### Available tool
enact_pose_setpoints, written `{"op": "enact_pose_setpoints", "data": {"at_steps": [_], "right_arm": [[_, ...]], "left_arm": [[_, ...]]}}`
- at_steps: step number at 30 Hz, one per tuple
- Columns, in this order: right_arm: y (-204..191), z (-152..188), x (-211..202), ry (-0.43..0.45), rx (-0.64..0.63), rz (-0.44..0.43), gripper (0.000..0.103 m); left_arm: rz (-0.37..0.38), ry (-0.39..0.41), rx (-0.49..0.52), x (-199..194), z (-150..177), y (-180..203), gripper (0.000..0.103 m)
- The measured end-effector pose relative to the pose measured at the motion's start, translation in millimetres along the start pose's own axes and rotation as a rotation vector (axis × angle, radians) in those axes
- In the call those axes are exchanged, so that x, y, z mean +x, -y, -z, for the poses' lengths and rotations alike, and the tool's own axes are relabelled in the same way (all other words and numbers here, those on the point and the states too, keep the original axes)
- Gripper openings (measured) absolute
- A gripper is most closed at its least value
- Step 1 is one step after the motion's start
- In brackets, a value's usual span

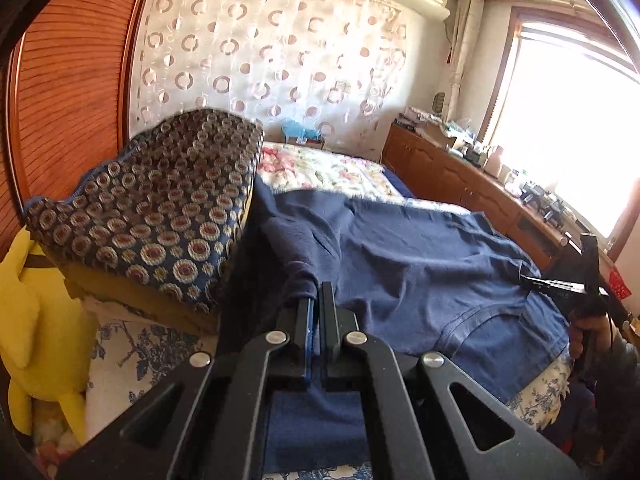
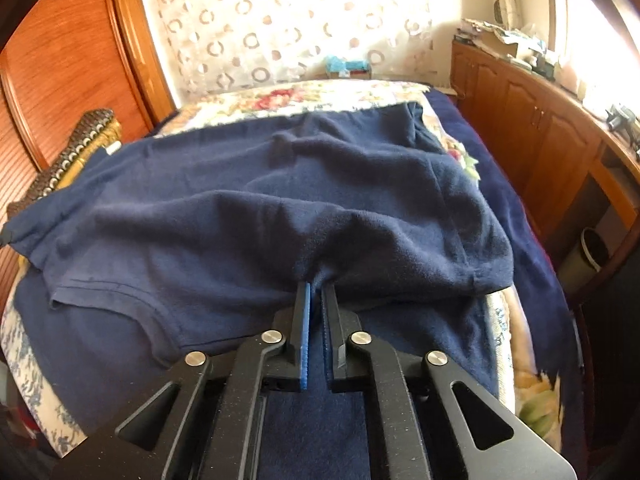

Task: Fold small clothes
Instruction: 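Grasp the shirt edge with both grippers and fold it over the shirt, then open both grippers and smooth the folded shirt flat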

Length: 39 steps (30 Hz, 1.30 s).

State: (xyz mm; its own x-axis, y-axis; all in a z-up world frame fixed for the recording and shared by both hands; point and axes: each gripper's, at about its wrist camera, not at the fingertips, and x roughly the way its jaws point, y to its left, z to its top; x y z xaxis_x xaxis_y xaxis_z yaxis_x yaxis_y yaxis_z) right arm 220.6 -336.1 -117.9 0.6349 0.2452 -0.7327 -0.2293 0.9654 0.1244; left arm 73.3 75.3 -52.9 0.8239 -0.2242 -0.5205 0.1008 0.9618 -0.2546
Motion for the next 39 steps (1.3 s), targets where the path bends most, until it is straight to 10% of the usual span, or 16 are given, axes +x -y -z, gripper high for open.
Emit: {"op": "enact_pose_setpoints", "data": {"at_steps": [14, 22, 29, 39], "right_arm": [[-1.1, 8.7, -119.3, 0.169, -0.005, -0.123, 0.001], [-0.6, 38.4, -87.9, 0.048, -0.009, -0.067, 0.003], [9.5, 49.5, -79.9, 0.034, 0.022, 0.01, 0.039], [-7.7, 64.5, -92.8, 0.049, 0.019, -0.043, 0.04]], "left_arm": [[-0.034, 0.034, -0.043, -32.7, -4.2, -22.1, 0.0], [-0.037, -0.055, -0.092, -14.8, 20.1, -35.0, 0.0], [-0.067, -0.077, -0.06, -15.4, 26.4, -28.0, 0.001], [-0.055, -0.064, 0.018, -24.9, 28.4, -10.2, 0.053]]}}
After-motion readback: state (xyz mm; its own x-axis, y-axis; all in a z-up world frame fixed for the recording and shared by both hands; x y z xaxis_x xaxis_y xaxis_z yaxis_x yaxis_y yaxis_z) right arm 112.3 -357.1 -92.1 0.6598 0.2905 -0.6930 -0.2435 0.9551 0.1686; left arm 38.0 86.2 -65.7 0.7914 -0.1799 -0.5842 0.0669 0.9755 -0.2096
